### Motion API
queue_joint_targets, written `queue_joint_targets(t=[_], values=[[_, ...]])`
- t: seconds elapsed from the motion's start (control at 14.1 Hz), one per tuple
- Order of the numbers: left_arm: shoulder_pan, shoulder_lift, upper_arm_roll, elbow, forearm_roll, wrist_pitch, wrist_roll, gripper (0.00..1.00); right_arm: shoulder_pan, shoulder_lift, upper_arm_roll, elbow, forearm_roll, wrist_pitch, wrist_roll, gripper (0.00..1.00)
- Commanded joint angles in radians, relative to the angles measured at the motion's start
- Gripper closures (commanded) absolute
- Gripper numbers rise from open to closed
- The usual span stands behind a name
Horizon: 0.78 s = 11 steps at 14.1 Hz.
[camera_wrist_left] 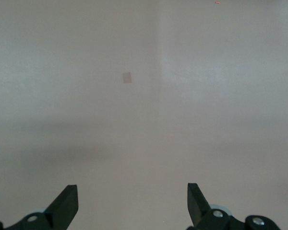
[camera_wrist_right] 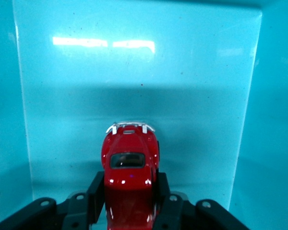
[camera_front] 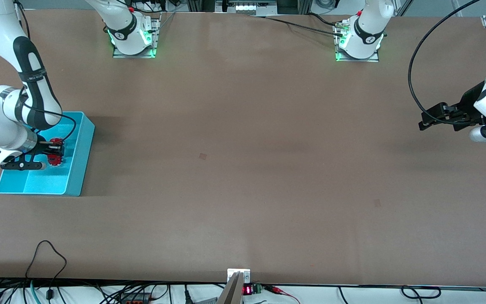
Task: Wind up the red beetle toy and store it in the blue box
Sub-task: 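Open the right gripper to drop the car into the box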
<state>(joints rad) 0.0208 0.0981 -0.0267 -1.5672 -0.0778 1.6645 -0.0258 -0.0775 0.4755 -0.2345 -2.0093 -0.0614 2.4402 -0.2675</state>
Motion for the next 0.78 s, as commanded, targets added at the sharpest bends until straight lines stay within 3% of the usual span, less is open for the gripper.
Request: queue_joint_targets(t=[0.0,0.43,0.71], values=[[0.005,-0.026,-0.002,-0.019,0.012,-0.012,-0.008,0.00,0.001,-0.072,0.006,-0.017,0.012,-0.028,0.005,0.00],[0.010,-0.029,-0.001,-0.019,0.012,-0.038,-0.008,0.00,0.004,-0.247,0.040,0.033,0.008,-0.159,0.007,0.00],[0.011,-0.029,0.001,-0.019,0.012,-0.041,-0.008,0.00,-0.001,-0.351,0.121,0.211,0.012,-0.513,0.027,0.00]])
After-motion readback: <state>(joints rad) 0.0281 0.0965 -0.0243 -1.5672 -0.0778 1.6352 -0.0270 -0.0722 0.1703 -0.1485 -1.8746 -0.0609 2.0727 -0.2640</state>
